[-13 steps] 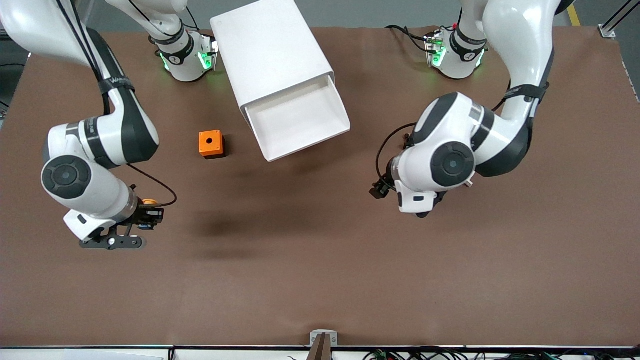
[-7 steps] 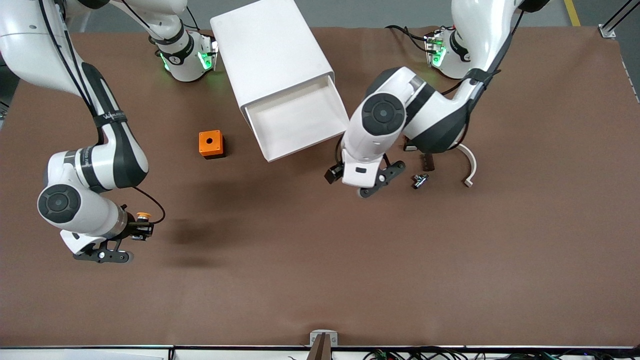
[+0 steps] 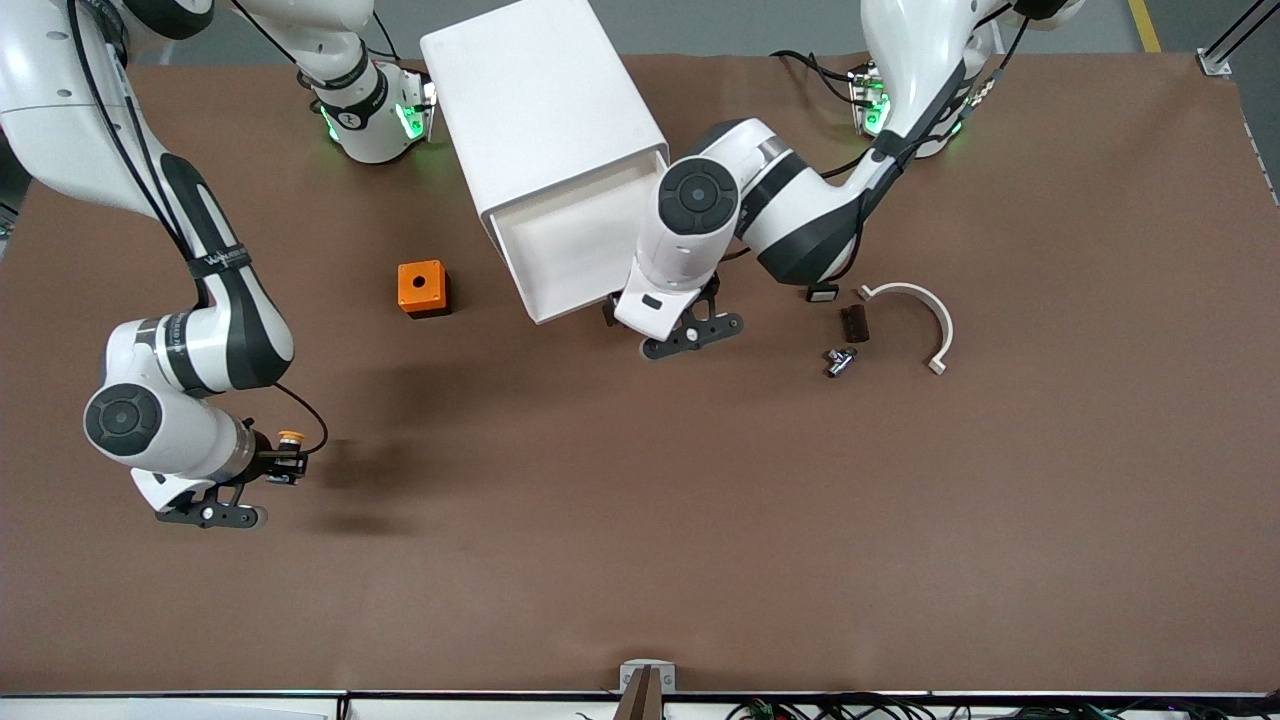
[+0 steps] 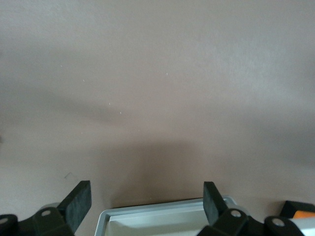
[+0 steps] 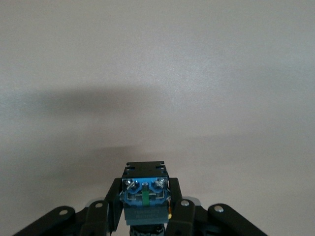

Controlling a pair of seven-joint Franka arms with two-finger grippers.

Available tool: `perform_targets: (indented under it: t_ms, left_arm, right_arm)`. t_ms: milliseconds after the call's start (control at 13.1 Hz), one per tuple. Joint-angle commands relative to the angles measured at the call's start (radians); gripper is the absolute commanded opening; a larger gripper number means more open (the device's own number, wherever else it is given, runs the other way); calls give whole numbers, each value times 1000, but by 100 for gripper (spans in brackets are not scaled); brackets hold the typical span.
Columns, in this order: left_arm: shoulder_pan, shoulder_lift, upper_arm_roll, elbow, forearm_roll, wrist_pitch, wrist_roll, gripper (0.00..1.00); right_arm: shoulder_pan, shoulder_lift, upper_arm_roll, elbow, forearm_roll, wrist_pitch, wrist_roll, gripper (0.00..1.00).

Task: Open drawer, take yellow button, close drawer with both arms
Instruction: 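Push the drawer shut with the left gripper while the right gripper holds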

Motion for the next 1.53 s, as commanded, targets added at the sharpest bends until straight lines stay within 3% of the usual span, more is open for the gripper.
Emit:
perform_targets:
  t_ms: [0, 460, 919, 996, 1226, 1456]
  left_arm:
    - [-35, -19, -1, -30, 17, 9, 5, 100]
    - [-101, -17, -21, -43, -1, -20, -82, 100]
    - [-103, 32, -146, -43, -1, -20, -211, 100]
    - [-103, 40, -163, -43, -1, -20, -226, 100]
    - [-111, 57, -186, -43, -1, -20, -253, 100]
    - [-102, 52, -185, -40, -1, -20, -262, 100]
  right_arm:
    - [-20, 3, 1, -23, 15, 32, -53, 6]
    - [-37, 31, -14, -72, 15, 135, -79, 6]
    - [-42, 48, -27, -126, 15, 216, -78, 12]
    - [-40, 49, -27, -124, 15, 211, -70, 22]
    - [-40, 46, -25, -118, 17, 205, -64, 100]
    - [-43, 34, -19, -112, 18, 205, -67, 100]
